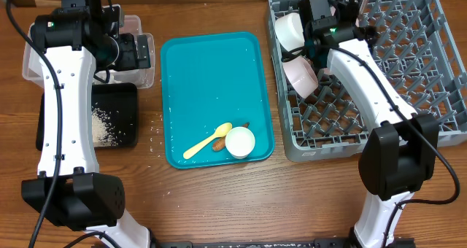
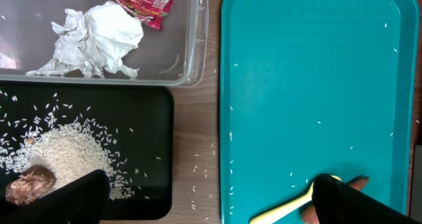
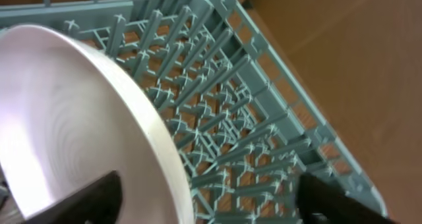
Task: Sort waste into correct bins and load items into the dishwasher
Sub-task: 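Set the white plate upright in the rack and open the right gripper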
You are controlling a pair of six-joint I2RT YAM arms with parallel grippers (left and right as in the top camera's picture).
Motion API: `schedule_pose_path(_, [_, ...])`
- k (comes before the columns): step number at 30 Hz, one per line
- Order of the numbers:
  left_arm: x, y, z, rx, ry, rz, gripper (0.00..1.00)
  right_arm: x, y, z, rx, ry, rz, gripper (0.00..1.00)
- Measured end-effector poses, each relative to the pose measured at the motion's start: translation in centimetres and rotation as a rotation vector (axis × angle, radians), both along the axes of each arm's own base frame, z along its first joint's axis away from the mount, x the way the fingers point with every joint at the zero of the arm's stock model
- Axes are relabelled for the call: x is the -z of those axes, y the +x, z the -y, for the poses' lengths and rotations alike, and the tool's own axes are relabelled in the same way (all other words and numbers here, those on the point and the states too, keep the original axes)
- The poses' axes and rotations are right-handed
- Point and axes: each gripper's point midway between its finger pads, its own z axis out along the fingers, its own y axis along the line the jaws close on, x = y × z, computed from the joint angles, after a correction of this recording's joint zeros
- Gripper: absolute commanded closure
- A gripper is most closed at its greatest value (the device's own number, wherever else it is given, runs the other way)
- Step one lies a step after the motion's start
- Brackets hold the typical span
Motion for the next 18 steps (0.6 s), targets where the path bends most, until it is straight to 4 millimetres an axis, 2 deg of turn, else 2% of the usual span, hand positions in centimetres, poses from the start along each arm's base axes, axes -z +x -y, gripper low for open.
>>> schedule_pose_path(5, [0.0,0.0,0.0,0.000,0.000,0.000,0.00,-0.6,-0.8,-1.7,-0.027,0.048,0.008,0.00])
schedule_pose_path(9, [0.0,0.0,0.0,0.000,0.000,0.000,0.00,-3.5,-2.6,-4.1,-0.109,0.166,0.025,0.00])
schedule_pose_path(12, [0.0,0.0,0.0,0.000,0.000,-0.001,0.00,-6.3,-5.0,-6.5,-0.210,0.330,0.024,0.00])
schedule_pose_path(14, [0.0,0.0,0.0,0.000,0.000,0.000,0.00,-7.3,-6.5,-8.2,-0.276,0.444,0.006,0.01])
schedule_pose_path(16, [0.0,0.0,0.0,0.000,0.000,0.000,0.00,-7.7,-7.8,-10.2,-0.346,0.574,-0.029,0.02])
schedule_pose_path(18, [0.0,0.0,0.0,0.000,0.000,0.000,0.00,-7.1,-8.7,-12.1,-0.400,0.678,-0.078,0.02])
